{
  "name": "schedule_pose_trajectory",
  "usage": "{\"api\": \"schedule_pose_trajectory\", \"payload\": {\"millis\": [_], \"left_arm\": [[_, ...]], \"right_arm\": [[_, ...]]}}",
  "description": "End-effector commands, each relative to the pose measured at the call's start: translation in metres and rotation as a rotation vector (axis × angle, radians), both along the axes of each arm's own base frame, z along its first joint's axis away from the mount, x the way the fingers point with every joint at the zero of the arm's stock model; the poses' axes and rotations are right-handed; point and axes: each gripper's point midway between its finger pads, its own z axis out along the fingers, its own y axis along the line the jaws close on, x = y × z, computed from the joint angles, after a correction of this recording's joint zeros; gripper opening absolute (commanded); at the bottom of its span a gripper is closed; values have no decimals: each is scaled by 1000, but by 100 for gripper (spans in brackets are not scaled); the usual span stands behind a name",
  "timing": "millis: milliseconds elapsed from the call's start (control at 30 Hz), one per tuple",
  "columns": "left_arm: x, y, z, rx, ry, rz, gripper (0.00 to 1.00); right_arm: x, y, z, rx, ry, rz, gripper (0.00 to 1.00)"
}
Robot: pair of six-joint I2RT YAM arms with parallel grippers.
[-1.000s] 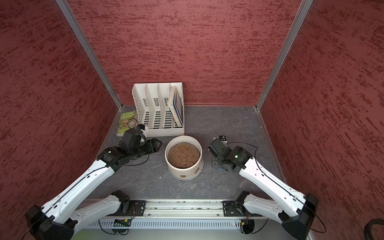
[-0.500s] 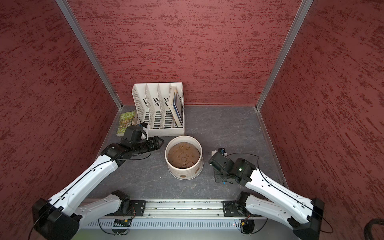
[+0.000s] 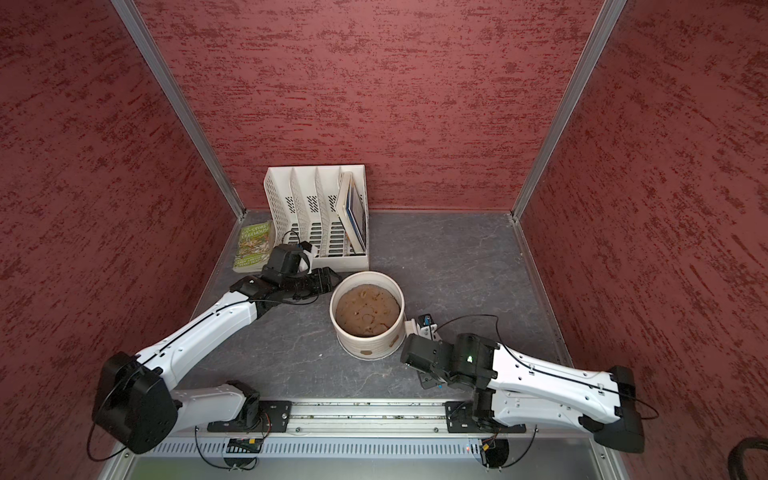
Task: Scrub the dried mud off the ceramic pot
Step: Brush off the soil from the pot.
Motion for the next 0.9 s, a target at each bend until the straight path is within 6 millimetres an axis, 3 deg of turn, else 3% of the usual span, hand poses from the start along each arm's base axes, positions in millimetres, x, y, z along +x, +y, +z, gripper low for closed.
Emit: {"api": "schedule_pose_trajectory", "payload": {"millis": [0,600,867], "left_arm": [[0,-14,12,-17,-39,-37,73],[-13,-33,-3,125,-53,-112,68],[-14,-41,-11,189,-62,-140,67]], "right_arm": [[5,2,8,-11,-44,-49,0],[19,39,-4,67,-84,-22,0],[47,45,-8,68,-88,-26,0]]}}
